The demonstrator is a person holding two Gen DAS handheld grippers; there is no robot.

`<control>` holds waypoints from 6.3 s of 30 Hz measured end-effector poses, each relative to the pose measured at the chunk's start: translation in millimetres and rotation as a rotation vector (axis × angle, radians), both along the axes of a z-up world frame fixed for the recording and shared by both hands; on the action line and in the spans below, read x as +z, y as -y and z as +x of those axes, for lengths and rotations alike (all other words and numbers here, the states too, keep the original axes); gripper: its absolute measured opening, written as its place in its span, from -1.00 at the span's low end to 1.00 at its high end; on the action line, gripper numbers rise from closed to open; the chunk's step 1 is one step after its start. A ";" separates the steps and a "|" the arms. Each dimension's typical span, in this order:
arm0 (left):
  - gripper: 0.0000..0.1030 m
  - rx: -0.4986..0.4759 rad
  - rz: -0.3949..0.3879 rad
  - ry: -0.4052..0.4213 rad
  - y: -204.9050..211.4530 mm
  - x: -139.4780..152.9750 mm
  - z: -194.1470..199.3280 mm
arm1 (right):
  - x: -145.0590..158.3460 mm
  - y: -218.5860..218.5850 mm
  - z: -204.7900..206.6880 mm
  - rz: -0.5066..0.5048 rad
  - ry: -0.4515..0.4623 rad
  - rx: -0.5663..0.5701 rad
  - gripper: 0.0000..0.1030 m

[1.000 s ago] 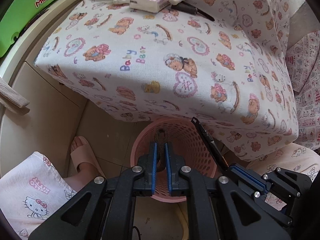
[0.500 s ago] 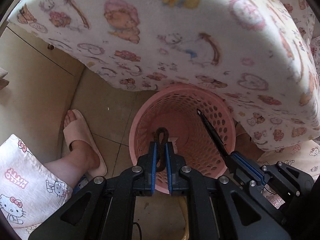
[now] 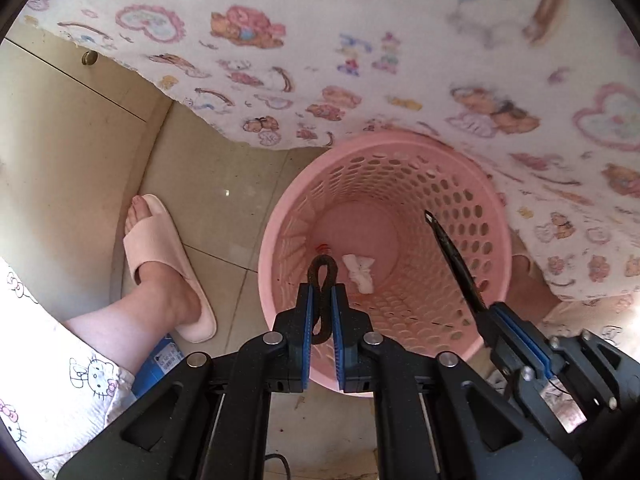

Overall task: Collect trash
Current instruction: 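Carry both items over the wastebasket and open both tools to drop them, then move the left tool to the crumpled tissue beside the pink tissue pack, then close the left tool on the crumpled white tissue, then grasp the small black clip beside the white stick with the right tool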

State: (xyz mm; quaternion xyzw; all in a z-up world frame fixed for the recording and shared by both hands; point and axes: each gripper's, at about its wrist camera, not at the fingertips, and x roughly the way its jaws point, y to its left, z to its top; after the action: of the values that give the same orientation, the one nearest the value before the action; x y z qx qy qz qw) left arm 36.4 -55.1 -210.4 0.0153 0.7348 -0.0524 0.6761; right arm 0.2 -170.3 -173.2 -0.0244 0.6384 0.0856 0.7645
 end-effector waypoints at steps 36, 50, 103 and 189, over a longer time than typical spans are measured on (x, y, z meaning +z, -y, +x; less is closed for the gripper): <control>0.34 0.034 0.031 0.294 -20.8 88.2 -5.9 | 24.6 0.4 -2.2 -0.009 0.091 -0.090 0.11; 0.71 0.046 -0.026 0.648 -33.9 186.6 -8.5 | 126.3 2.2 -28.4 -0.016 0.461 -0.099 0.46; -0.20 0.285 -0.256 0.451 -89.0 186.7 244.6 | 180.5 110.8 173.9 0.102 0.493 -0.326 0.63; -0.94 0.114 -0.098 0.682 -72.8 249.8 198.8 | 120.9 11.2 230.5 0.194 0.392 0.137 -0.20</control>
State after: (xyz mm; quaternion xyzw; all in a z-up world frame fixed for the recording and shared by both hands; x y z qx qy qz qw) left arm 235.2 17.6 39.5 -0.0414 0.4629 -0.0417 0.8845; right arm 230.7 -181.4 -52.3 -0.0103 0.4632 0.1917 0.8652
